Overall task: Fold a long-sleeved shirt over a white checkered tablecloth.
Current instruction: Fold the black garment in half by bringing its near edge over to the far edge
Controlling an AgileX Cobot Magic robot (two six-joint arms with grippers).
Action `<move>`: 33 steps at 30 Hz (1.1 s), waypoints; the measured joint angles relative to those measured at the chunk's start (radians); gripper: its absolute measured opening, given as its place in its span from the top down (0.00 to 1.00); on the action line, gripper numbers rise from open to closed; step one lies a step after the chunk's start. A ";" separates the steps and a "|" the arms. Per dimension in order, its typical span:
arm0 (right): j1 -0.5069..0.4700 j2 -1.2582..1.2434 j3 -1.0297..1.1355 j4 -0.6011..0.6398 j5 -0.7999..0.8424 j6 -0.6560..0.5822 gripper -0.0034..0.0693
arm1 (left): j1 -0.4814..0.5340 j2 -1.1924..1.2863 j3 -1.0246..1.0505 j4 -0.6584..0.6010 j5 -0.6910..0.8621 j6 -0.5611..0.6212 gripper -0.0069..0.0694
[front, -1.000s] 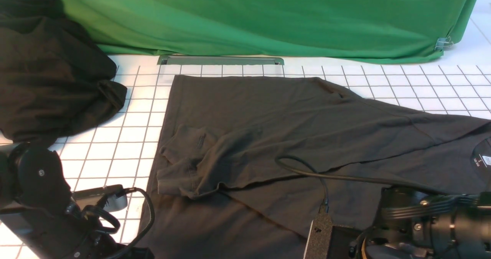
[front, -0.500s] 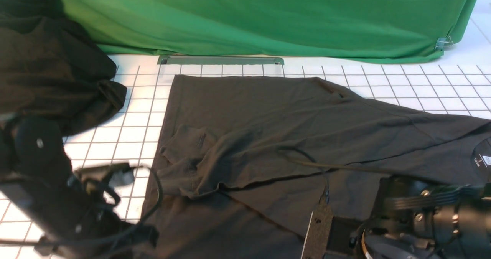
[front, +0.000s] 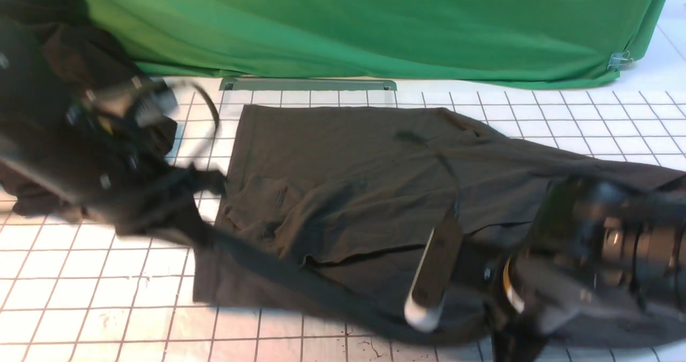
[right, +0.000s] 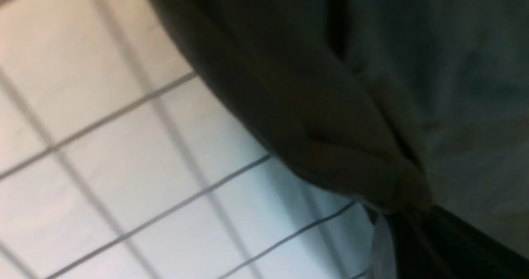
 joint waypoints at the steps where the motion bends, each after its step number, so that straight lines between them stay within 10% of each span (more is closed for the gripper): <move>1: -0.031 0.000 -0.029 0.000 -0.001 -0.004 0.92 | 0.028 0.012 -0.036 -0.019 0.000 0.000 0.88; 33: -0.385 0.403 -0.645 0.012 -0.058 -0.126 0.92 | 0.076 0.595 -0.602 -0.103 -0.120 -0.038 0.88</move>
